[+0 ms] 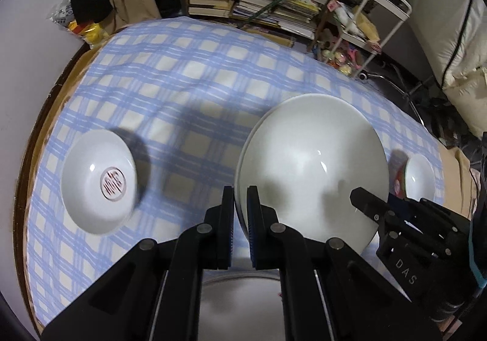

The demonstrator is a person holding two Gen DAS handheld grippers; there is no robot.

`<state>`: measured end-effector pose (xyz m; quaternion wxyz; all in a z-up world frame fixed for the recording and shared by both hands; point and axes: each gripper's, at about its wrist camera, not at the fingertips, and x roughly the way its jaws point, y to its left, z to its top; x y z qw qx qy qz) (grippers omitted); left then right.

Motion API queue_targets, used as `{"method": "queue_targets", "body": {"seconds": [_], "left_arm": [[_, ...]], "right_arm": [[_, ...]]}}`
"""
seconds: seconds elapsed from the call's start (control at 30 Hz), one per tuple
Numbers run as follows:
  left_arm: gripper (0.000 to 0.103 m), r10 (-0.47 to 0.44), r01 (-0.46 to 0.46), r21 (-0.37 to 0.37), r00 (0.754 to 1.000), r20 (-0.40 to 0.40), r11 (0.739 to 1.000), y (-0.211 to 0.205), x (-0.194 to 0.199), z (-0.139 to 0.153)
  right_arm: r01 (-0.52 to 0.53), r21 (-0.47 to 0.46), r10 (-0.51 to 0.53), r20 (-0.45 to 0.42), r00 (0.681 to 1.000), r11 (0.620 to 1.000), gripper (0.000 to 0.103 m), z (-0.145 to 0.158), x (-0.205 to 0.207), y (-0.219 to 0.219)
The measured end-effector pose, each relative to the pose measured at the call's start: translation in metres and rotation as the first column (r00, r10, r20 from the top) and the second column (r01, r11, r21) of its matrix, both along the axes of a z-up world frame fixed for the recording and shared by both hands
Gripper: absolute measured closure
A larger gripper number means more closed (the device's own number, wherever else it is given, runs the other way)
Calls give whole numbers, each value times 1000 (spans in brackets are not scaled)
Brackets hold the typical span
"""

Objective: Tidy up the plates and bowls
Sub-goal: 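Lift and carry the large white bowl with both tools toward the plates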

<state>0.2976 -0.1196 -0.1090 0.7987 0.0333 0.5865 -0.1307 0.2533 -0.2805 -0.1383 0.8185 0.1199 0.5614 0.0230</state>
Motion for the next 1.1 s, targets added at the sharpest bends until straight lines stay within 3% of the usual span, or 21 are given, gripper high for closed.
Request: {"method": "queue_targets", "body": {"seconds": [0.6,1.1], "left_arm": [[94,-48,49,6,997,-55,999,-48,-76,-23],[94,-46,47,8,993,-110,999,-68,-100,-50]], "right_arm": [[106,-23,-106,-2,994,994,86,-12,-86,-42],[160,-35,-161,-14,987,986,86,-35,-119,-60]]}}
